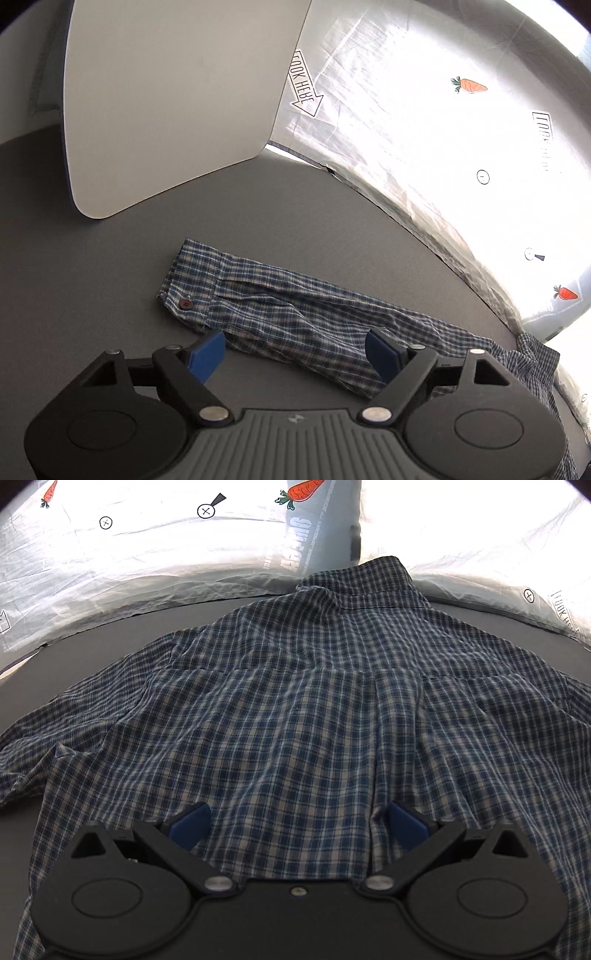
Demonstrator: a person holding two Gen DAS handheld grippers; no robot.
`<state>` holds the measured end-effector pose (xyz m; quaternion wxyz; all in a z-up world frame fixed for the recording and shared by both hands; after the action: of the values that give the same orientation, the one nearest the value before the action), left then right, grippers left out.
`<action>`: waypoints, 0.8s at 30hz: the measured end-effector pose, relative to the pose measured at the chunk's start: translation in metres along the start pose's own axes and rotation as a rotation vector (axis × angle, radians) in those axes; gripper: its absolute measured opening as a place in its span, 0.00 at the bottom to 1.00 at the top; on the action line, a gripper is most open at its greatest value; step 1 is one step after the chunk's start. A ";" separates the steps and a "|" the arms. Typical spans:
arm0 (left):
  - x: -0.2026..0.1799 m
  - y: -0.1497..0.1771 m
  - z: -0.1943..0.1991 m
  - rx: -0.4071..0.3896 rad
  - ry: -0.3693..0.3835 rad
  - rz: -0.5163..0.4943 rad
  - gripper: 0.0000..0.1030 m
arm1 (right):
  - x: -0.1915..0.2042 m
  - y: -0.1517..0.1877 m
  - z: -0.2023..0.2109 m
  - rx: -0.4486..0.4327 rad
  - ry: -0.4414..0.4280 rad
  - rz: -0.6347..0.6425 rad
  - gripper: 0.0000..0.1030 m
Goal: Fold clothes
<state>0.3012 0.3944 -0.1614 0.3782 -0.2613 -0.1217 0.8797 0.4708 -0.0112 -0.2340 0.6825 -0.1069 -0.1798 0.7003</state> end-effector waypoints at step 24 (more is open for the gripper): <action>-0.078 0.248 0.009 0.282 -0.198 -0.296 0.68 | -0.280 0.264 0.166 -0.008 0.210 -0.395 0.38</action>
<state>0.1920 0.1674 -0.2268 0.5223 -0.0973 -0.0711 0.8442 0.1754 -0.3084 -0.2145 0.8209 -0.1448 -0.1279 0.5373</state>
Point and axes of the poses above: each gripper's, at about its wrist camera, not at the fingertips, and z roughly against the way its jaws point, x to its left, y to its underside, the point moved 2 cm from there along -z, roughly the way its jaws point, and after that the axes turned 15 degrees about x, right-handed, at the moved point
